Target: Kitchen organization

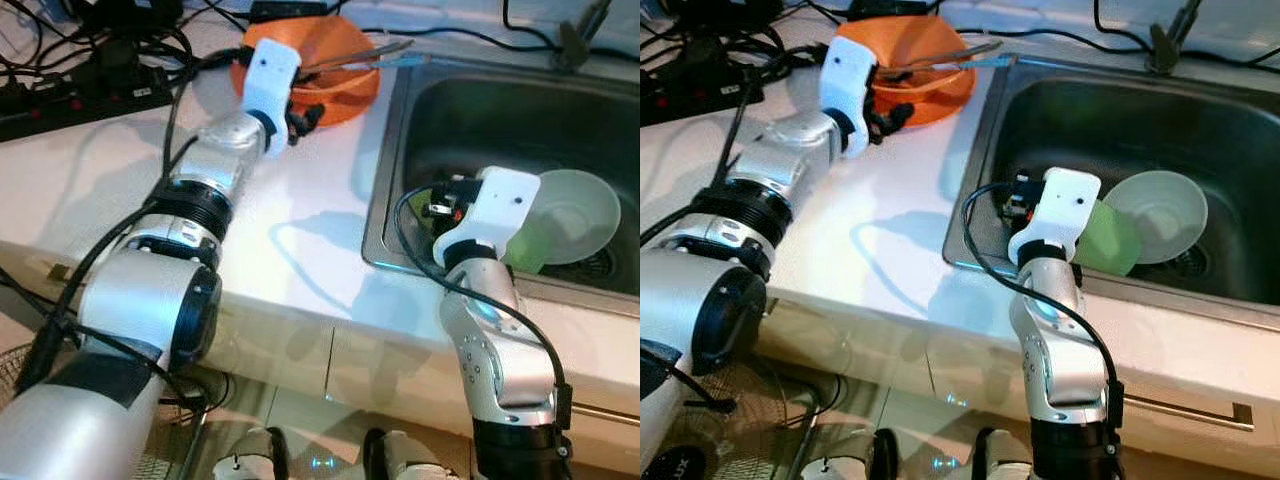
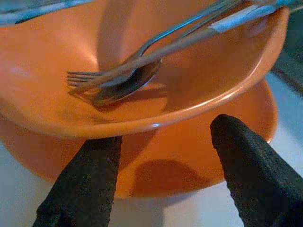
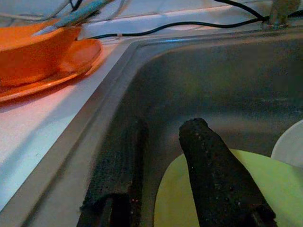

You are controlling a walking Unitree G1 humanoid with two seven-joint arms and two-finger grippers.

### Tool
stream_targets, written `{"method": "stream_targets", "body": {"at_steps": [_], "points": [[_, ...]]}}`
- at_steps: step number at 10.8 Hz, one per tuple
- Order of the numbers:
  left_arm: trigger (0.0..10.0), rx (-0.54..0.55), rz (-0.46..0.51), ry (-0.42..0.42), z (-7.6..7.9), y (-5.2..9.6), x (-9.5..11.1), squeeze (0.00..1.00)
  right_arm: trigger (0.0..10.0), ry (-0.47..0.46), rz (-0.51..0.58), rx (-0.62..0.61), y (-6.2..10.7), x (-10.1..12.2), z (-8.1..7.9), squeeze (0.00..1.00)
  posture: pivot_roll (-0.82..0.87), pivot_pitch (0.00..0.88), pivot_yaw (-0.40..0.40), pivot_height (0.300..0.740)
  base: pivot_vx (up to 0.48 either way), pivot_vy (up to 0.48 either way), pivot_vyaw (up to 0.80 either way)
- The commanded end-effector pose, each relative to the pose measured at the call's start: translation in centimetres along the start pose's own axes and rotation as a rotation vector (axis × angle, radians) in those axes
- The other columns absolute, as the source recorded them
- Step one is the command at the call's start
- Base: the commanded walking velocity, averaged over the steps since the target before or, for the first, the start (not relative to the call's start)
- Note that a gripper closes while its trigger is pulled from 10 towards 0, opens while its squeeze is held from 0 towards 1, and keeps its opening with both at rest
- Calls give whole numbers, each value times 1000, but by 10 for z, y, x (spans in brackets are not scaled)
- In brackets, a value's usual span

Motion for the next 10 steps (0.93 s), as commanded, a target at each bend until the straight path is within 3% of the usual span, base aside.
{"method": "stream_targets", "body": {"at_steps": [1, 6, 10], "points": [[10000, 16, 16, -5, -2, 0, 12, 0, 10000, -7, -31, -6, -2, -7, 0, 0, -157, 173, 32, 719, 0, 0, 0], [10000, 37, -43, -16, -2, -1, -6, 0, 10000, 1, -41, -13, 3, -8, 2, 0, -187, 178, 51, 719, 0, 0, 0], [10000, 42, -47, -16, 4, -4, -8, 0, 10000, 7, -51, -26, 11, -9, 5, 0, -208, 188, 59, 719, 0, 0, 0]]}}
Point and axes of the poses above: a point about 5 cm out from each wrist's last joint towards the gripper, its own y axis pointing back from the gripper into the wrist, its own x axis along the axis of the wrist's last joint, z = x × y, the point moved 3 cm from there along -y, pointing out of the wrist towards the gripper, and after that the axes turned 13 degrees about y, right-handed, at the moved point
